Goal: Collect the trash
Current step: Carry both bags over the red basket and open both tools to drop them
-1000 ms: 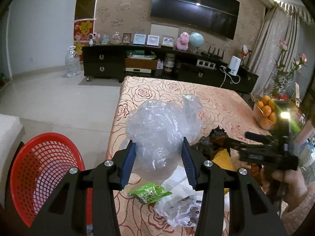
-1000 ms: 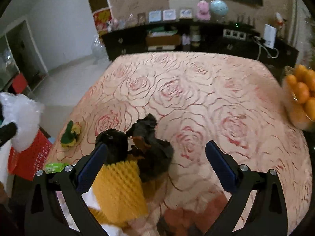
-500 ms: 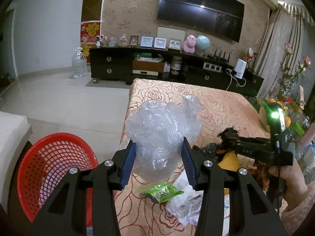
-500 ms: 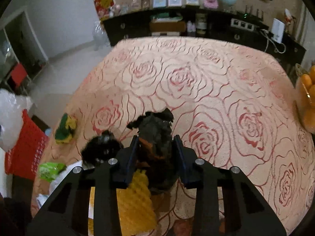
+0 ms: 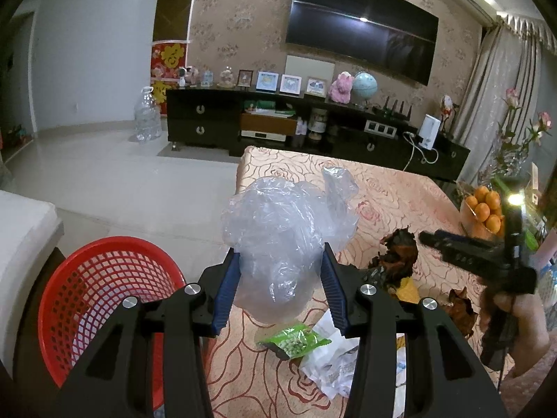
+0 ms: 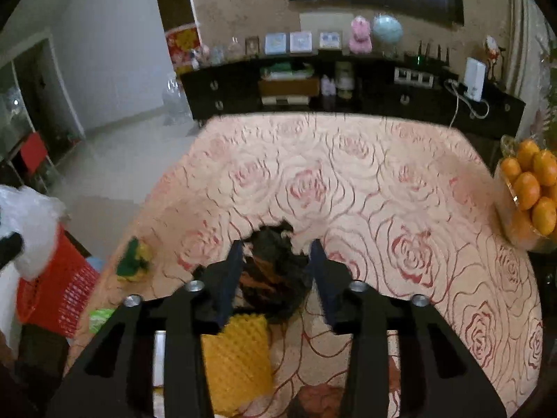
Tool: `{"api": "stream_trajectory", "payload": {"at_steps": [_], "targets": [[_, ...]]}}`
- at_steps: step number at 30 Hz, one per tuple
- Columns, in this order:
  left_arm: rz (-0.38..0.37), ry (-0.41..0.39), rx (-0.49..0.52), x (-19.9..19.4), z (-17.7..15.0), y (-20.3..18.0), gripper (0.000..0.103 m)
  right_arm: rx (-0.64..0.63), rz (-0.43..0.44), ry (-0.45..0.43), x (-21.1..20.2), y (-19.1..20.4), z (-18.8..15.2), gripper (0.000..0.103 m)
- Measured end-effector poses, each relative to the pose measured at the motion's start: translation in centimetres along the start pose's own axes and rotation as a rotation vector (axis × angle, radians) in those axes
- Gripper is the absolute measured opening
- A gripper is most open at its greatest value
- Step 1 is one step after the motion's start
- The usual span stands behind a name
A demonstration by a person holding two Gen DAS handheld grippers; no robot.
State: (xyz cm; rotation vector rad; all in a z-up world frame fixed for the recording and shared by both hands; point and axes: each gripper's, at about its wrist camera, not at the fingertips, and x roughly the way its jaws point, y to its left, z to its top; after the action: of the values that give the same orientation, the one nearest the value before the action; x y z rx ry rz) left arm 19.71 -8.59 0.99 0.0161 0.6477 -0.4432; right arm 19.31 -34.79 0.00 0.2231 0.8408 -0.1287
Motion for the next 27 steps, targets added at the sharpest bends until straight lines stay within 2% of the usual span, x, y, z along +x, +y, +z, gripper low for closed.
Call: {"api": "stream_trajectory", "payload": {"at_steps": [1,2,7,12,13,14,17,19,27], "targets": [[0.000,0.001,0.001,0.0,0.0,0.0,0.043,0.004,-0.001,0.014,0.5,0.1,-0.2,0.067],[0.001,0.001,0.001,0.1,0.0,0.0,0.043,0.003,-0.001,0.023,1.0,0.1,-0.3,0.071],[0.001,0.004,0.005,0.2,-0.2,0.0,0.043,-0.030,-0.010,0.097,4.1,1.0,-0.8,0.073],[0.012,0.007,0.013,0.2,-0.4,0.0,0.043,-0.009,-0.038,0.179,6.7,0.8,-1.5,0.073],[0.013,0.007,0.012,0.2,-0.4,0.1,0.043,-0.005,-0.038,0.186,6.9,0.7,-1.6,0.073],[0.016,0.006,0.011,0.2,-0.4,0.3,0.043,0.000,-0.036,0.191,7.1,0.6,-1.7,0.067],[0.025,0.003,0.004,0.0,-0.5,0.7,0.043,0.006,-0.037,0.180,6.9,0.5,-1.7,0.056],[0.028,0.000,-0.003,-0.1,-0.4,0.9,0.043,0.015,-0.022,0.158,6.3,0.4,-1.5,0.053],[0.045,-0.028,-0.013,-1.0,-0.1,1.2,0.043,0.005,-0.014,0.016,1.8,1.3,0.2,0.053]]}}
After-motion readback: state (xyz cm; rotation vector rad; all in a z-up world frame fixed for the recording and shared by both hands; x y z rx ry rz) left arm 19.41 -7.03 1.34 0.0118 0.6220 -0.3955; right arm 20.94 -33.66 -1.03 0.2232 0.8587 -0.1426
